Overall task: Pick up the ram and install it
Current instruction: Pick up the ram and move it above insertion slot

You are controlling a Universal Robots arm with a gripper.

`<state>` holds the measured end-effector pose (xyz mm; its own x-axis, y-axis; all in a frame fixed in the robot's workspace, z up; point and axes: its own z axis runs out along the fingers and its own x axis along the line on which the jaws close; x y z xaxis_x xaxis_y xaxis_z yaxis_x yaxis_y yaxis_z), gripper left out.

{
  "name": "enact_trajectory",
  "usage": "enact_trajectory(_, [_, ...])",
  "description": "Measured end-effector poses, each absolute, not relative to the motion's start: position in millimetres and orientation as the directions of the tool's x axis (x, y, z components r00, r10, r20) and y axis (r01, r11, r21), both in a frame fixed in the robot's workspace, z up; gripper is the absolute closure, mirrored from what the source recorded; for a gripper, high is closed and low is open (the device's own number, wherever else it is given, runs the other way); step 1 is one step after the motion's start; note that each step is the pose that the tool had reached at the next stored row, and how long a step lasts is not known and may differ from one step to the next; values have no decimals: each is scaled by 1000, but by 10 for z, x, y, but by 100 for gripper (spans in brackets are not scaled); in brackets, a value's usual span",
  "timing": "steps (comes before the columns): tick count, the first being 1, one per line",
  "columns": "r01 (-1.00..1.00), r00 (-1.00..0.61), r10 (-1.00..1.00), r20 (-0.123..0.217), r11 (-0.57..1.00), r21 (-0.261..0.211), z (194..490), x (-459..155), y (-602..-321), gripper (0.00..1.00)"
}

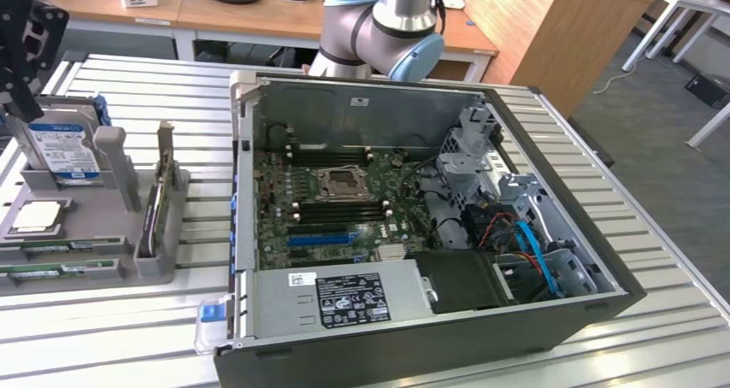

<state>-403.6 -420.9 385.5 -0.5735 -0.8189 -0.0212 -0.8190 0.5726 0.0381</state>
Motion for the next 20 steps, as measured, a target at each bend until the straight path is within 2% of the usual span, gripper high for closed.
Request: enact_trajectory(20, [-968, -248, -969, -21, 247, 38, 3849, -4036, -4210, 89])
